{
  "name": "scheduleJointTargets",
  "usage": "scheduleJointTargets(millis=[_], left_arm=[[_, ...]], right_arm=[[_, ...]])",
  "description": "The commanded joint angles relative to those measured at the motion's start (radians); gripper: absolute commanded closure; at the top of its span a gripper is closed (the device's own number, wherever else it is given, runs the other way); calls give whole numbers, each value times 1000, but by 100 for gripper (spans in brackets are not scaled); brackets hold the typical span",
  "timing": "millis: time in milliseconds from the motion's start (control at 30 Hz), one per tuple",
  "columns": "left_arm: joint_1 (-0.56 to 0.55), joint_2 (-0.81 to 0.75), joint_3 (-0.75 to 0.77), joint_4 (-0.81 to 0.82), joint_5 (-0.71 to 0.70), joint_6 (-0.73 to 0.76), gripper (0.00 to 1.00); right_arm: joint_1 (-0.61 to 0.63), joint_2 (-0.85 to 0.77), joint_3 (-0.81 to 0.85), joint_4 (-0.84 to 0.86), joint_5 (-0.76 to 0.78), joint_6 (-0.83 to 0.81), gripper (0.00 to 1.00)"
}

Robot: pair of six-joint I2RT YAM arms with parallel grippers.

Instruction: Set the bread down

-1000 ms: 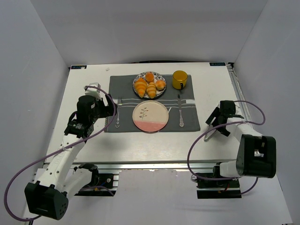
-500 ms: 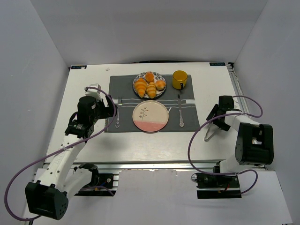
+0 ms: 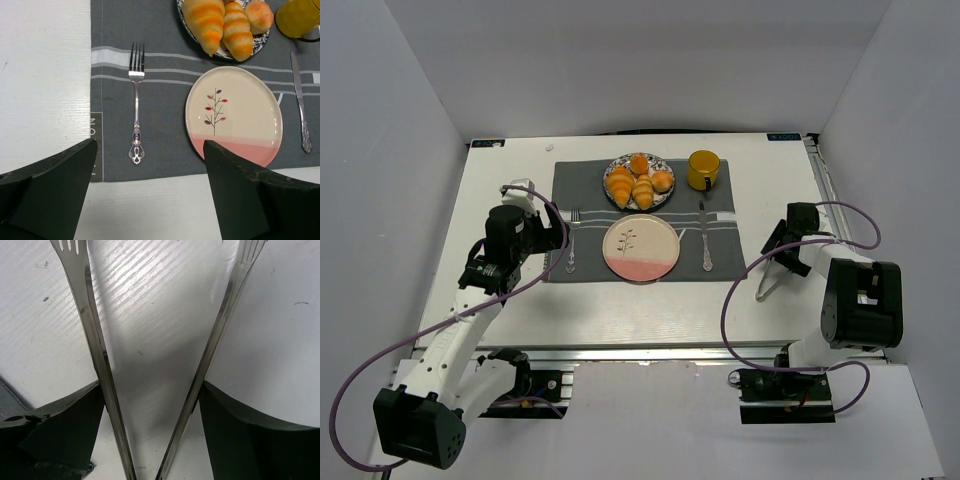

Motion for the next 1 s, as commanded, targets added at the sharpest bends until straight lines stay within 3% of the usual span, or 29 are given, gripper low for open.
scheduleJointTargets(millis=[0,967], left_arm=[[2,-9,3,-2,-9,1,2],[2,-34,-8,-5,0,1,2]], right_arm=[[8,25,-35,38,-41,58,21],[97,-21,-29,-118,14,165,17]])
